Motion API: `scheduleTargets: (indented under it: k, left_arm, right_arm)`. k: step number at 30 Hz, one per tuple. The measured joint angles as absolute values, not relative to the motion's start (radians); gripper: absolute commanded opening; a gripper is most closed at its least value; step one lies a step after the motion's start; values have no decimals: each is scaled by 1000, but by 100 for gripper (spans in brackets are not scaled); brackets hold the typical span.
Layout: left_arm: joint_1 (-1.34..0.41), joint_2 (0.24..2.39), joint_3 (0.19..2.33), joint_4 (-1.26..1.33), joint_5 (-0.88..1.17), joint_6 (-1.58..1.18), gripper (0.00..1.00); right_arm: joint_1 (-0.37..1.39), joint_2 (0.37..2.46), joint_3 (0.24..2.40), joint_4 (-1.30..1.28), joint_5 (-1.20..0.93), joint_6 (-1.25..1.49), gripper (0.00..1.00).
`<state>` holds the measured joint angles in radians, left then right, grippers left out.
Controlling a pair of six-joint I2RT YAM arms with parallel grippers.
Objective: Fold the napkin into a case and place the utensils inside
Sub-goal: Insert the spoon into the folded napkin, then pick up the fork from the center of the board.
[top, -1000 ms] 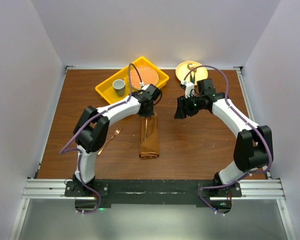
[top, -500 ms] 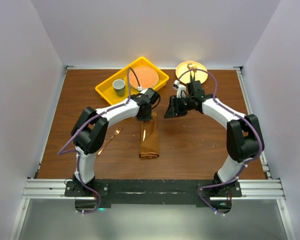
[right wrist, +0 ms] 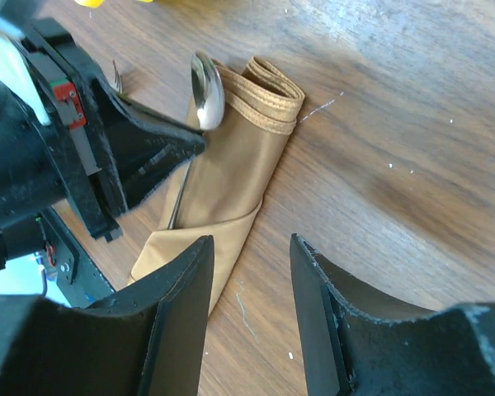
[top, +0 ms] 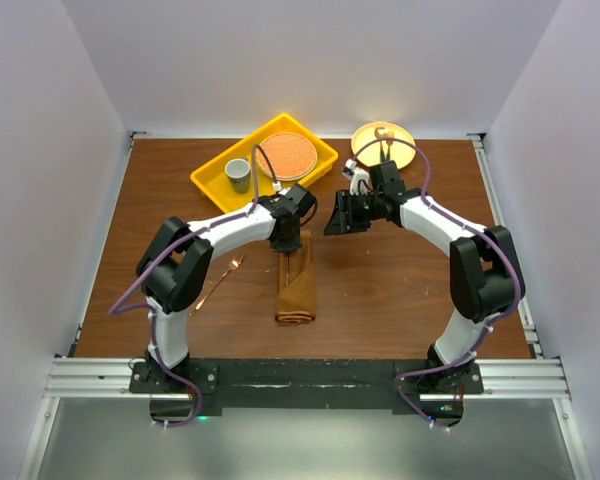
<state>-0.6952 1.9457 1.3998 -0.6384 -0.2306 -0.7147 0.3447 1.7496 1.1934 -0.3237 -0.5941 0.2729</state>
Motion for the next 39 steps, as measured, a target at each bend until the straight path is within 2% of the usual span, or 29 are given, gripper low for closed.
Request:
scheduleTargets:
  k: [6, 13, 16, 18, 20, 26, 31, 39]
  left_arm:
    - [-703, 1928, 1376, -640, -210, -719, 31]
    - [-703, 1877, 1378, -645, -220, -659, 32]
    - [-695, 1793, 1377, -639, -221, -549, 40]
    - [-672, 1703, 1363, -615, -189, -447, 49]
    - [-598, 1586, 1335, -595, -115, -340, 51]
    - [-364, 1428, 1305, -648, -51, -72, 46]
    - [-353, 1430, 1196, -735, -12, 138, 47]
    - [-337, 1525, 1048, -799, 10, 271, 40]
  right_arm:
    - [345, 1750, 1205, -327, -593, 270, 48]
    - [345, 1750, 1230, -348, -592, 251, 50]
    - [345, 1749, 1249, -369, -588, 229, 51]
    - [343, 1747, 1266, -389, -584, 207, 52]
    - [341, 1742, 1282, -406, -574, 181, 52]
    - [336, 1721, 1292, -440, -558, 131, 52]
    - [334, 1715, 1292, -467, -542, 108, 52]
    - [334, 1692, 1292, -490, -533, 93, 54]
